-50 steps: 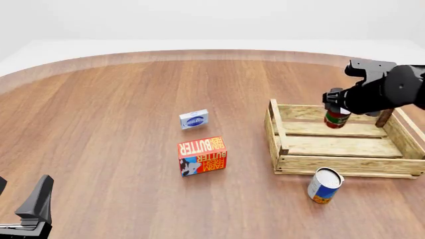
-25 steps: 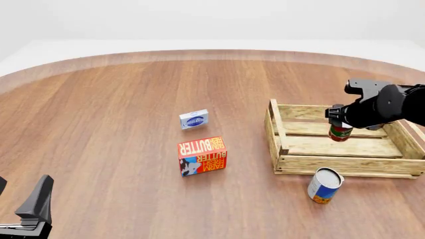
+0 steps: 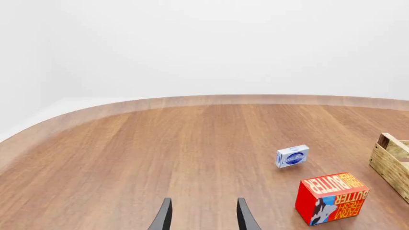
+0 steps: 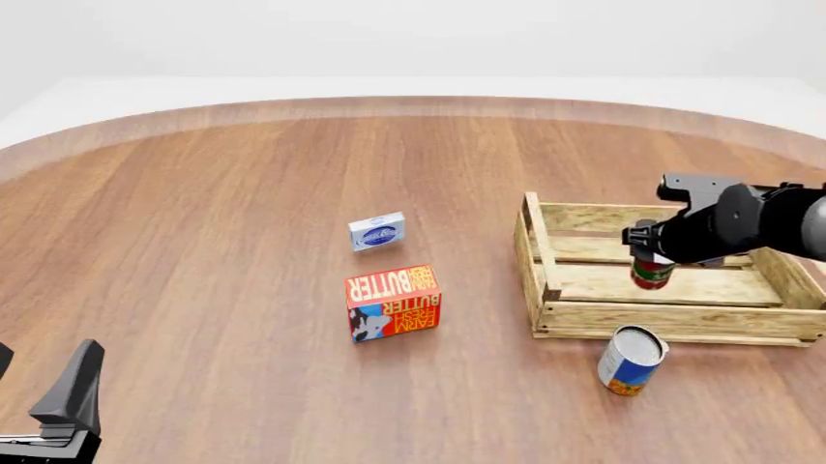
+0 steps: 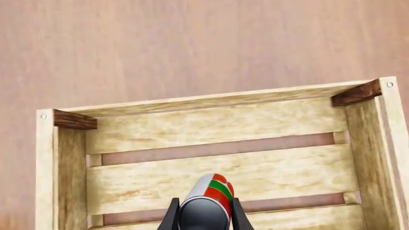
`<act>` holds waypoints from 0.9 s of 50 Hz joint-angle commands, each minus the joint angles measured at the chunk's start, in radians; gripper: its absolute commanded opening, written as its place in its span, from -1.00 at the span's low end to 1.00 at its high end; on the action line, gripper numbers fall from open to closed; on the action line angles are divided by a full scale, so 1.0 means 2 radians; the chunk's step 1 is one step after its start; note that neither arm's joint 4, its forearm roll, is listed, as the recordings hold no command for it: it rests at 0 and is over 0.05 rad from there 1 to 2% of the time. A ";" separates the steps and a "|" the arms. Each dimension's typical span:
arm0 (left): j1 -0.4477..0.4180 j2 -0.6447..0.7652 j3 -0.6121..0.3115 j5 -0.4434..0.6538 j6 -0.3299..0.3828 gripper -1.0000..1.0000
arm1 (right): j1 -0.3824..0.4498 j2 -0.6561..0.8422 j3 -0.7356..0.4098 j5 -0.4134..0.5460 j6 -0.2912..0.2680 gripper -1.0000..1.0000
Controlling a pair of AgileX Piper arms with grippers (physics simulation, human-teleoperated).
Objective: Pick up the tomato sauce, and put it in the wooden tray.
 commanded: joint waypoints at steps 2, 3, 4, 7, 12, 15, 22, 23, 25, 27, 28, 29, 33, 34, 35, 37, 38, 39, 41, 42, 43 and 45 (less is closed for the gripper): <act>-0.010 0.000 0.000 0.000 0.000 1.00 | 0.002 0.009 0.004 -0.009 0.006 -1.00; -0.010 0.000 0.000 0.000 0.000 1.00 | 0.001 0.009 0.004 -0.009 0.006 -1.00; -0.010 0.000 0.000 0.000 0.000 1.00 | 0.001 0.010 0.004 -0.010 0.005 -1.00; -0.010 0.000 0.000 0.000 0.000 1.00 | 0.001 0.015 0.006 -0.013 0.004 -1.00; -0.010 0.000 0.000 0.000 0.000 1.00 | -0.002 0.012 0.010 -0.019 -0.002 -1.00; -0.010 0.000 0.000 0.000 0.000 1.00 | 0.001 0.015 0.009 -0.020 0.000 -1.00; -0.010 0.000 0.000 0.000 0.000 1.00 | 0.007 0.014 0.008 -0.020 0.003 -1.00; -0.010 0.000 0.000 0.000 0.000 1.00 | 0.005 0.009 0.011 -0.024 -0.002 -1.00; -0.010 0.000 0.000 0.000 0.000 1.00 | 0.007 0.012 0.009 -0.022 0.003 -1.00; -0.010 0.000 0.000 0.000 0.000 1.00 | 0.006 0.010 0.011 -0.023 0.000 -1.00; -0.010 0.000 0.000 0.000 0.000 1.00 | 0.008 0.011 0.010 -0.023 0.001 -1.00; -0.010 0.000 0.000 0.000 0.000 1.00 | 0.023 0.017 0.000 -0.021 0.009 -1.00; -0.010 0.000 0.000 0.000 0.000 1.00 | 0.009 0.007 0.008 -0.025 -0.012 1.00; -0.010 0.000 0.000 0.000 0.000 1.00 | 0.004 0.001 0.010 -0.027 -0.017 1.00; -0.010 0.000 0.000 0.000 0.000 1.00 | 0.006 0.000 0.008 -0.024 -0.015 1.00; -0.010 0.000 0.000 0.000 0.000 1.00 | 0.002 -0.012 0.011 -0.022 -0.018 1.00; -0.010 0.000 0.000 0.000 0.000 1.00 | 0.002 -0.012 0.011 -0.022 -0.018 1.00; -0.010 0.000 0.000 0.000 0.000 1.00 | -0.002 -0.021 0.012 -0.019 -0.020 1.00; -0.010 0.000 0.000 0.000 0.000 1.00 | 0.000 -0.025 0.011 -0.017 -0.019 1.00; -0.010 0.000 0.000 0.000 0.000 1.00 | -0.004 -0.030 0.014 -0.018 -0.021 1.00; -0.010 0.000 0.000 0.000 0.000 1.00 | -0.010 -0.040 0.019 -0.018 -0.026 1.00; -0.010 0.000 0.000 0.000 0.000 1.00 | -0.008 -0.047 0.018 -0.012 -0.024 1.00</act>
